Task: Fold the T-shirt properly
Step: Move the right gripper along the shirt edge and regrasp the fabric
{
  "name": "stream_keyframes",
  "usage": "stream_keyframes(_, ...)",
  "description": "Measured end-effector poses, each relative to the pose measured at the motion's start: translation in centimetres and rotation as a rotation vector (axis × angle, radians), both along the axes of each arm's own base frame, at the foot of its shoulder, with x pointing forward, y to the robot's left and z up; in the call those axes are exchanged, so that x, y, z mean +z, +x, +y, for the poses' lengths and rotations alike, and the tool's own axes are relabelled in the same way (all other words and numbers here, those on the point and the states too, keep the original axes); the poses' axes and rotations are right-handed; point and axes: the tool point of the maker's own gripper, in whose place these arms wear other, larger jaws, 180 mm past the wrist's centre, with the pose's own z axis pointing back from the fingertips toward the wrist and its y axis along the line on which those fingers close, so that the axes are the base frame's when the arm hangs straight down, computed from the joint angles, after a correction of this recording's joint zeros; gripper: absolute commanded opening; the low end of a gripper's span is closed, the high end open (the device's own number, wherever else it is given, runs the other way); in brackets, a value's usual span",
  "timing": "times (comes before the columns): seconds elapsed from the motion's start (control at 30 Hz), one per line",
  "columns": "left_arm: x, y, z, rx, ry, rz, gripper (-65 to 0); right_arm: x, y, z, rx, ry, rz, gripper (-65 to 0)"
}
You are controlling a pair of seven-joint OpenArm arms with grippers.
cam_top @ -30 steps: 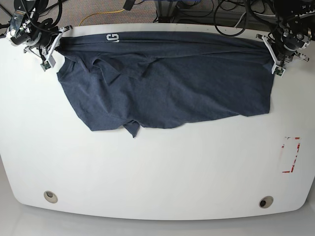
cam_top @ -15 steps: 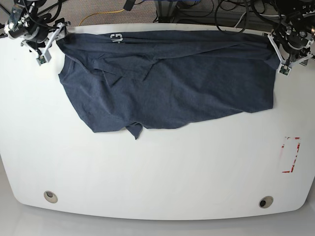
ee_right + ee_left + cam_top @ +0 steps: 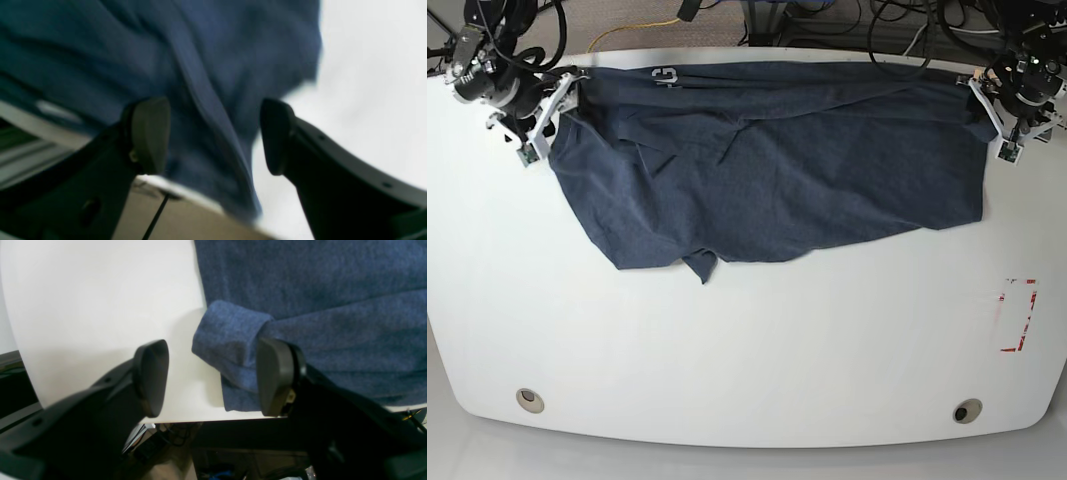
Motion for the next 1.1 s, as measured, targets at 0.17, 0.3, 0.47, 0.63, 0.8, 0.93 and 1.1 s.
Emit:
stream_keyframes(0.17,0.1,0.4,0.4,0.011,-0.001,-0.010,-26.5,0.0,2.9,4.0,0.133,0.002,-0.036,-24.9)
stream_keyframes(0.3,0.0,0.3,0.5,0.013,0.001,-0.005,-26.5,-0.4,3.9,5.9,0.219,-0.042,-0.027,-25.0)
stream_keyframes(0.47,0.0,0.3,0.5,0.012,0.002,-0.005,-26.5,-1.4,3.6,7.4,0.297,-0.098,0.000,-25.0)
stream_keyframes(0.63,0.0,0.4,0.4,0.012,-0.001,-0.007,-26.5,-2.0,3.1,8.7,0.351,-0.105,0.017,-31.9)
stream_keyframes(0.8,-0.6,0.1,0.5,0.020,-0.012,0.009,-26.5,-2.4,2.7,9.7,0.386,-0.097,0.030,-46.8)
stream_keyframes(0.93,-0.9,-0.1,0.6,0.025,-0.018,0.019,-26.5,-3.8,2.4,9.5,0.373,-0.074,0.072,-47.7)
stream_keyframes(1.1,-0.9,-0.1,0.5,0.025,-0.019,0.018,-26.5,-5.1,2.5,9.4,0.348,-0.031,0.074,-50.1)
